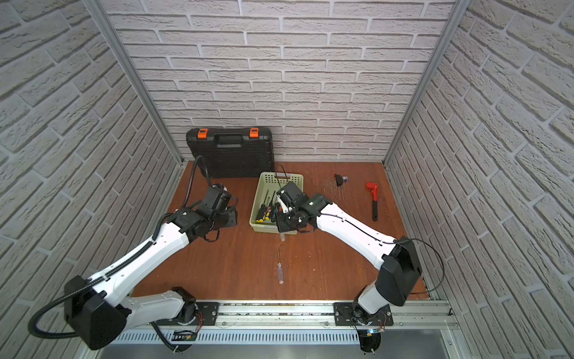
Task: Put the screwdriver in the bin
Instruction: Place the screwdriver into the bin.
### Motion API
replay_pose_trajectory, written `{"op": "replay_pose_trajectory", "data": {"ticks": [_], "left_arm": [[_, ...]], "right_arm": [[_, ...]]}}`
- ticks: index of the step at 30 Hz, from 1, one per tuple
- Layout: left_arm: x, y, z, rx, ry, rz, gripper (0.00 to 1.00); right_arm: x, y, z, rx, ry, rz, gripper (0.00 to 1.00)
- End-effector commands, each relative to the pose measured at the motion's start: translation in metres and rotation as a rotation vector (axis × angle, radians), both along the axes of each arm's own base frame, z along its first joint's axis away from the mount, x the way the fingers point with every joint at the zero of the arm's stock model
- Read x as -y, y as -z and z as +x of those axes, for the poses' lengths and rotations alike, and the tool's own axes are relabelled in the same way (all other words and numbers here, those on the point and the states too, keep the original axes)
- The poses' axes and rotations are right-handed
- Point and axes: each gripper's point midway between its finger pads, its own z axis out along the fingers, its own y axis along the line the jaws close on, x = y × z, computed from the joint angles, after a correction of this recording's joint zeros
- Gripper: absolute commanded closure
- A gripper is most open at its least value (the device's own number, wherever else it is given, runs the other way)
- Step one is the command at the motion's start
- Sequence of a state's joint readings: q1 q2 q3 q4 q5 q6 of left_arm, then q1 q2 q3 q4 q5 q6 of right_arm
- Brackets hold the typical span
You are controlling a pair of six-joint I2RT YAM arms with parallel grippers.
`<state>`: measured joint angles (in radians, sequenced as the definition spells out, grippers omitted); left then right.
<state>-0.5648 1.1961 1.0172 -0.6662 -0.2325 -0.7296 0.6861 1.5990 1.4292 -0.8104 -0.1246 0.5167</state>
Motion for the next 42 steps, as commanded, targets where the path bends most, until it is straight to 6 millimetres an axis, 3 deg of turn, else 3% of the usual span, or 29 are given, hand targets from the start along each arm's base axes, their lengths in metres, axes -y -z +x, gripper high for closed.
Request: {"op": "replay_pose_trajectory", "data": {"ticks": [1, 7, 11, 19, 28, 35, 39, 42], "left_arm": [[0.005, 0.001, -0.004, 0.005, -0.004, -0.04, 0.54], [0.01, 0.0, -0.007, 0.021, -0.004, -0.059, 0.53], [0.01, -0.002, -0.008, 0.024, -0.003, -0.059, 0.53], [0.002, -0.006, -0.012, 0.044, -0.013, -0.047, 0.53], [0.003, -0.007, -0.014, 0.035, -0.003, -0.051, 0.53], [0.012, -0.018, -0.015, 0.028, 0.041, -0.071, 0.51], [0.018, -0.016, -0.022, -0.005, 0.079, -0.053, 0.51], [0.026, -0.013, -0.03, -0.028, 0.112, -0.041, 0.51]], "right_arm": [[-0.01, -0.007, 0.039, 0.062, -0.018, 0.03, 0.93], [-0.02, 0.009, 0.095, 0.117, 0.057, 0.089, 0.94], [-0.02, 0.034, 0.112, 0.068, 0.093, 0.074, 0.94], [-0.025, 0.081, 0.117, -0.021, 0.096, 0.052, 0.93], [-0.022, 0.098, 0.123, -0.038, 0.113, 0.025, 0.91], [-0.02, 0.1, 0.123, -0.041, 0.105, 0.011, 0.8], [-0.015, 0.093, 0.124, -0.023, 0.104, -0.011, 0.67], [-0.011, 0.083, 0.124, 0.006, 0.109, -0.011, 0.66]]}}
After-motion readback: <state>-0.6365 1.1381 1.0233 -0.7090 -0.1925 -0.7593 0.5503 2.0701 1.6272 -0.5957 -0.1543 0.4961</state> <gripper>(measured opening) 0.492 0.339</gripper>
